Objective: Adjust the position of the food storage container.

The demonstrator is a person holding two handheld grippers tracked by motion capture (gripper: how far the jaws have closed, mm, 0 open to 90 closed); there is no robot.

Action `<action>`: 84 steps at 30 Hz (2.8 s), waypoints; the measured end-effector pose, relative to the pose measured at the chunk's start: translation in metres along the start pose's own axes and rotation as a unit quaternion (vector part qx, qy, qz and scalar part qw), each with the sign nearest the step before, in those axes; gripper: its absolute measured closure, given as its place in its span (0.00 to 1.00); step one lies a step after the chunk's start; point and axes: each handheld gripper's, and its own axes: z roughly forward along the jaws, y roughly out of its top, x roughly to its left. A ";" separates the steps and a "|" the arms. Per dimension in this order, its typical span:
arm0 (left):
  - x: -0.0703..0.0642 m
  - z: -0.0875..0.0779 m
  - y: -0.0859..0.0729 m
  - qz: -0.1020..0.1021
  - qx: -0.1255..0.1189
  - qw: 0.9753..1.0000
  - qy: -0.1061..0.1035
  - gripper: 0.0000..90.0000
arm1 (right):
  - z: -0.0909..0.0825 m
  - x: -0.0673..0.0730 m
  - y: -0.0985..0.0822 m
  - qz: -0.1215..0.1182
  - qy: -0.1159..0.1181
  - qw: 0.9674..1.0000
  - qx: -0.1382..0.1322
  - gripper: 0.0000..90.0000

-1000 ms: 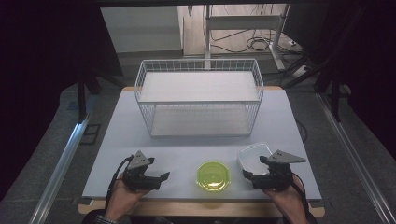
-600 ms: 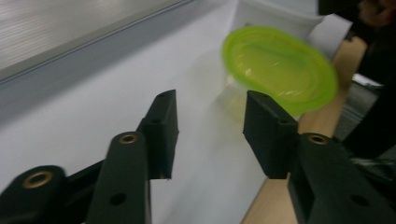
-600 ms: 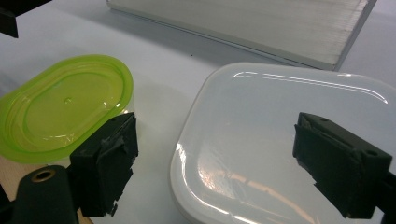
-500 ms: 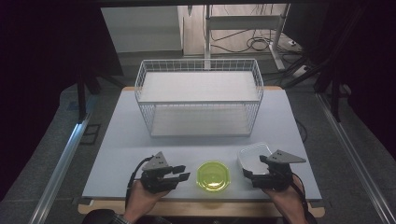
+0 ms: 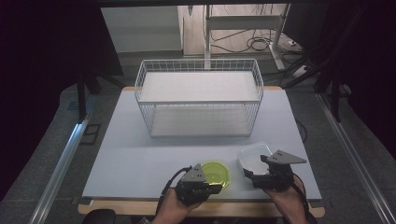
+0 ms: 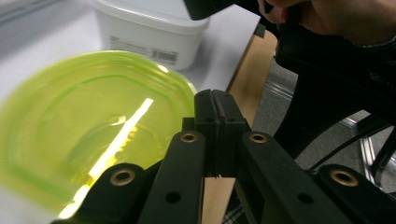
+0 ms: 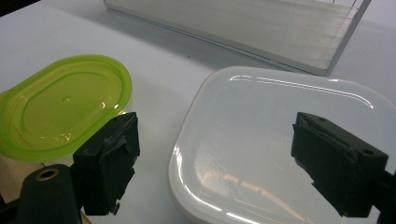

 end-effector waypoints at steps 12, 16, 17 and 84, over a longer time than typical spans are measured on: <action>0.004 0.019 -0.003 -0.010 0.023 0.999 0.020 1.00 | 0.001 0.001 -0.001 -0.006 0.002 1.000 0.004 0.17; 0.011 0.015 -0.004 -0.014 0.022 0.999 0.039 1.00 | 0.001 0.001 -0.001 -0.006 0.002 1.000 0.007 0.17; 0.014 0.014 -0.004 -0.018 0.020 0.999 0.044 1.00 | 0.001 0.001 -0.001 -0.006 0.002 1.000 0.007 0.17; 0.095 -0.054 0.001 -0.041 0.087 0.979 0.179 1.00 | 0.004 0.001 -0.002 -0.012 -0.003 1.000 0.010 0.19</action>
